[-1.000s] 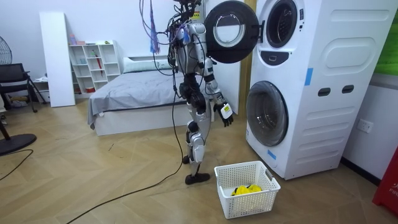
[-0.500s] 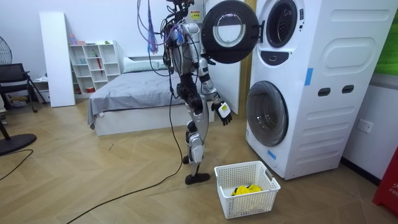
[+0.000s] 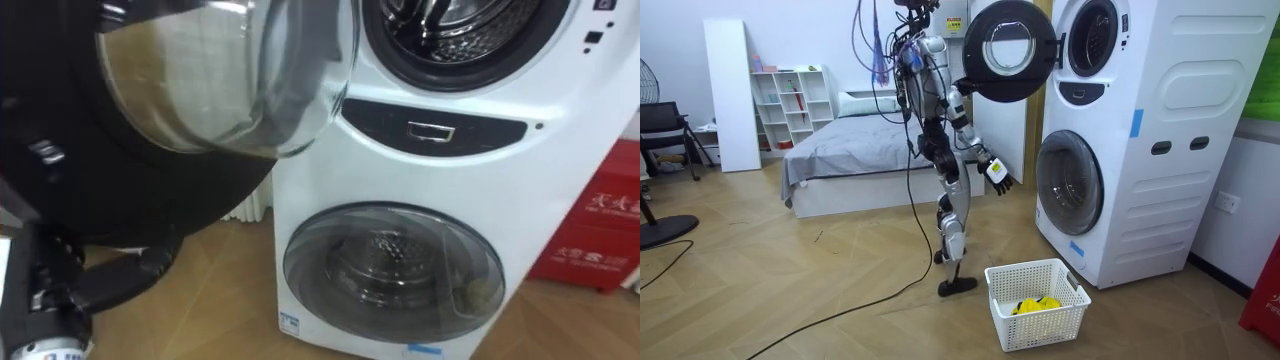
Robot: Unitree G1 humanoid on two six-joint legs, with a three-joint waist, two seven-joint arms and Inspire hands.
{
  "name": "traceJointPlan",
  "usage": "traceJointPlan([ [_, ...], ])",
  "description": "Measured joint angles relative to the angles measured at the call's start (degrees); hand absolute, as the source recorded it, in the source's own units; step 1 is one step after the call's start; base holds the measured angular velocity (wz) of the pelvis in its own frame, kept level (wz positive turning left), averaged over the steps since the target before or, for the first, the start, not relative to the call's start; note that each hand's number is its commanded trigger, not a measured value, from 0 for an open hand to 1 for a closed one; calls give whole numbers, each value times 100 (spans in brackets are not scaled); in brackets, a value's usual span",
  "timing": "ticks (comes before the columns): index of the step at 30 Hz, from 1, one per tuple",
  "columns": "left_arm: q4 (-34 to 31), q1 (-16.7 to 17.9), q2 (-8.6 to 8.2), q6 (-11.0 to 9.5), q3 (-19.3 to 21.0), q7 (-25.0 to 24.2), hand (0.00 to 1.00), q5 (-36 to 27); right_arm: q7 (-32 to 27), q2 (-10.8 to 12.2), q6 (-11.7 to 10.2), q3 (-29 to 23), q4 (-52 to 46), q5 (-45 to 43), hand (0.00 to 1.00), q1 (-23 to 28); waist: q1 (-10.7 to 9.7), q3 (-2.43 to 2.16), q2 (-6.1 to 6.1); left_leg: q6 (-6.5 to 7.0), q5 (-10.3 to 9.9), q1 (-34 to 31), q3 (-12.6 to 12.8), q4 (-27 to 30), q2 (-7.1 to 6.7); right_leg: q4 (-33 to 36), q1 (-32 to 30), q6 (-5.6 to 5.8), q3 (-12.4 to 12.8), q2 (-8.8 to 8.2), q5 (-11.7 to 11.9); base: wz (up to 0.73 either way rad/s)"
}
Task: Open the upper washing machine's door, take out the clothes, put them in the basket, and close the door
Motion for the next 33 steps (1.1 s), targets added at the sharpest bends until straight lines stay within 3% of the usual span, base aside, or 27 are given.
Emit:
traceJointPlan([
  [2, -1, 0, -38, -95, -142, 0, 0, 1, -41, 10, 0, -11, -11, 1, 0, -36, -71, 7, 13, 0, 6, 1, 387, -17, 121, -4, -66, -121, 85, -10, 27, -28],
  [4, -5, 0, -71, -183, -324, -1, 0, 3, -69, 24, 1, -18, -19, 0, 0, -37, -186, -6, -8, -9, 7, 88, 613, -79, 120, -25, -67, -159, 34, -119, 33, -36],
  [5, -7, -1, -93, -223, -476, -60, 0, 4, -72, 32, 3, -50, -41, -1, 0, -39, -250, -21, -46, -201, -10, 113, 607, -25, 47, -111, -62, -168, -83, -307, 37, -68],
  [6, -25, -7, -79, -310, -579, -312, 0, 8, -52, 44, 1, -60, -62, 2, 0, -77, -281, 22, -66, -262, -314, -2, 73, 672, 43, 3, -155, -168, -224, -401, 48, -95],
  [7, -38, -14, -78, -353, -612, -473, 0, 9, -39, 49, 7, -60, -65, 2, 0, -120, -274, -25, 122, -257, -752, -45, -359, 1069, 104, 215, -267, -125, -281, -324, 22, -109],
  [8, -10, -158, 52, -350, -677, -840, 0, 18, -27, 156, 14, -56, -125, -38, 0, -112, -456, 24, 249, -41, -1038, -231, -577, 1451, 161, 684, -353, -25, -327, -139, -18, -82],
  [9, 16, -263, 189, -344, -772, -1144, 0, 19, 74, 271, 12, -34, -124, -128, 0, -34, -714, -26, 155, -15, -1054, -102, -611, 1324, 145, 818, -336, 4, -364, -12, -49, -49],
  [10, 23, -327, 192, -345, -851, -1256, 0, 19, 116, 276, 11, 4, -124, -129, 0, -7, -810, -46, 131, -71, -1021, -31, -609, 1147, 121, 818, -329, -14, -365, 82, -40, -30],
  [11, 59, -457, 180, -350, -1077, -1395, 0, 19, 137, 241, 11, 24, -123, -129, 0, 41, -900, -63, 114, -452, -803, 222, -624, 487, -4, 764, -351, -133, -369, 215, 24, -35],
  [12, 88, -513, 169, -440, -1178, -1643, 0, 23, 118, 244, -3, 67, -128, -149, 0, 50, -976, -166, 3, -598, -536, 443, -639, 29, -145, 708, -451, -148, -354, 214, 22, -38],
  [14, 188, -929, 217, -667, -1364, -2195, 0, 90, 127, 170, 40, 106, -160, -166, 0, 28, -929, -81, 143, -252, -606, 419, -458, 284, 123, 763, -496, -34, -267, 261, -18, -40],
  [15, 237, -1018, 244, -679, -1484, -2497, 0, 156, 176, 194, 147, 180, -158, -164, 0, 56, -968, -147, 70, -237, -610, 529, -400, 199, 10, 509, -279, -34, -198, 159, 36, -35],
  [16, 241, -1051, 244, -678, -1554, -2603, 0, 166, 204, 193, 168, 190, -158, -164, 0, 55, -994, -140, 77, -232, -607, 616, -364, 135, -2, 415, -169, -46, -208, 146, 77, -26],
  [18, 244, -1169, 242, -680, -1858, -3073, 0, 175, 231, 197, 158, 280, -173, -109, 0, 33, -1022, -129, 44, -174, -605, 832, -235, -48, -99, 227, 81, -18, -249, 154, 430, -24],
  [19, 246, -1178, 230, -678, -1920, -3184, 0, 179, 216, 181, 157, 307, -183, -98, 0, 25, -1035, -121, 51, -112, -597, 852, -221, -82, -105, 177, 115, -13, -317, 162, 423, -15],
  [21, 235, -1217, 228, -671, -2095, -3451, 0, 184, 108, 112, 158, 539, -229, 3, 0, -1, -1068, -118, 204, -21, -570, 881, -217, -205, -64, 92, 141, -46, -342, 251, 406, -15],
  [25, 236, -1588, 203, -656, -2158, -3695, 0, 183, 63, 149, 195, 695, -235, 21, 0, -8, -1068, -53, 218, -91, -480, 933, -188, -411, -7, 93, 85, -159, -336, 336, 295, -8],
  [27, 240, -1736, 181, -657, -2155, -3786, 0, 183, 59, 154, 203, 758, -239, 108, 0, -25, -1068, -6, 143, -164, -471, 998, -134, -528, 36, 91, 80, -235, -311, 396, 206, -13],
  [33, 434, -1812, 167, -657, -2193, -3809, 0, 204, -1, 108, 212, 899, -248, 208, 0, -26, -1075, 40, 82, -281, -507, 1162, -110, -667, 112, 92, 130, -300, -196, 504, 54, -7],
])
